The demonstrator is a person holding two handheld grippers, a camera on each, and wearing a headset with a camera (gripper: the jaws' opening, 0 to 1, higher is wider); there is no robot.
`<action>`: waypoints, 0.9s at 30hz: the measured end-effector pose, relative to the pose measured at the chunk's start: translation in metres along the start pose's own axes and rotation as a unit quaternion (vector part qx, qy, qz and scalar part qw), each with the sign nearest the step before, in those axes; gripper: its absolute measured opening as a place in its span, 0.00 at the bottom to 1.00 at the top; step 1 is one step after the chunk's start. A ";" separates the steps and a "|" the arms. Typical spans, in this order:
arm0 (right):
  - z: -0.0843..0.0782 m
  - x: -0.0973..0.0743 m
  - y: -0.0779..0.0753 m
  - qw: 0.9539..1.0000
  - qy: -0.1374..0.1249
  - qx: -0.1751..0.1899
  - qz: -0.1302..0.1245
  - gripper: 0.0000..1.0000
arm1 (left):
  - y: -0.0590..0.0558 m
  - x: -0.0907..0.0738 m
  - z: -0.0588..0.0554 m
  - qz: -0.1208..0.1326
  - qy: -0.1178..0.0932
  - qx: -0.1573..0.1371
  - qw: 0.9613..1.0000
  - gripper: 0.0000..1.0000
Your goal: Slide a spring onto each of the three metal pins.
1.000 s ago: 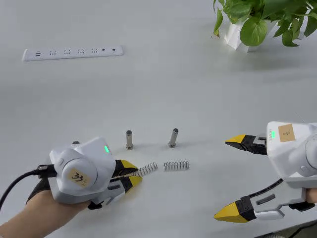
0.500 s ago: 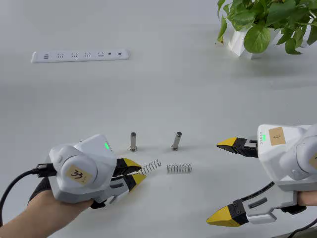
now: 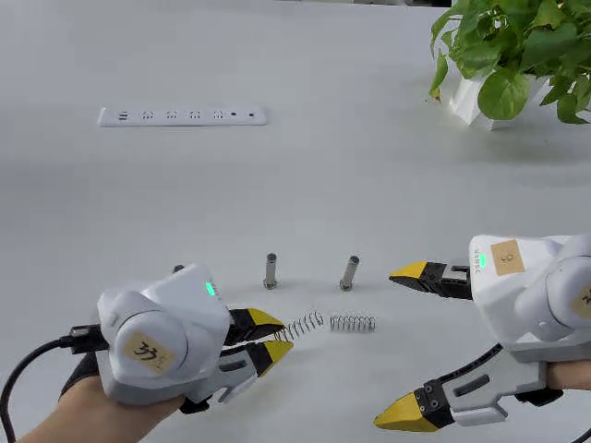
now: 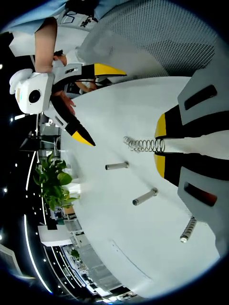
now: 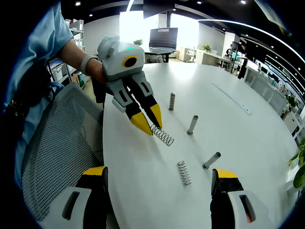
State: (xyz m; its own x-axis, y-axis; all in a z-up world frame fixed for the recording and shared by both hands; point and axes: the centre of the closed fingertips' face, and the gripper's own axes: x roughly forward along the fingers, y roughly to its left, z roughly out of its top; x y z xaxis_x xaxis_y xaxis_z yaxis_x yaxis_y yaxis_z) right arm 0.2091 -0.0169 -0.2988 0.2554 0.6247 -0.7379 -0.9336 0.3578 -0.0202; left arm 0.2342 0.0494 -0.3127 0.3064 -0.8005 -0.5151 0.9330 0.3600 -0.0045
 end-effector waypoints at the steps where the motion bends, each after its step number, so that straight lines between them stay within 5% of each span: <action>1: 0.002 0.001 0.000 1.000 0.000 -0.004 0.002 0.89 | -0.002 -0.001 0.001 0.000 -0.002 0.000 1.000 0.07; 13: 0.031 0.002 0.003 0.998 -0.029 -0.039 0.038 0.73 | -0.021 -0.016 0.011 -0.007 -0.021 0.007 1.000 0.07; 27: 0.057 0.007 0.008 0.989 -0.032 -0.079 0.117 0.46 | -0.016 -0.032 0.027 -0.002 -0.039 0.019 0.999 0.07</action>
State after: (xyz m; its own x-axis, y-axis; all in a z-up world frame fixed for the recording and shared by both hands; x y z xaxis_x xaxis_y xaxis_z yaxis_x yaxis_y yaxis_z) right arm 0.2181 0.0296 -0.2654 0.0392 0.7225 -0.6902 -0.9954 0.0885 0.0360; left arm 0.2144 0.0560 -0.2736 0.3148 -0.8372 -0.4472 0.9403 0.3393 0.0268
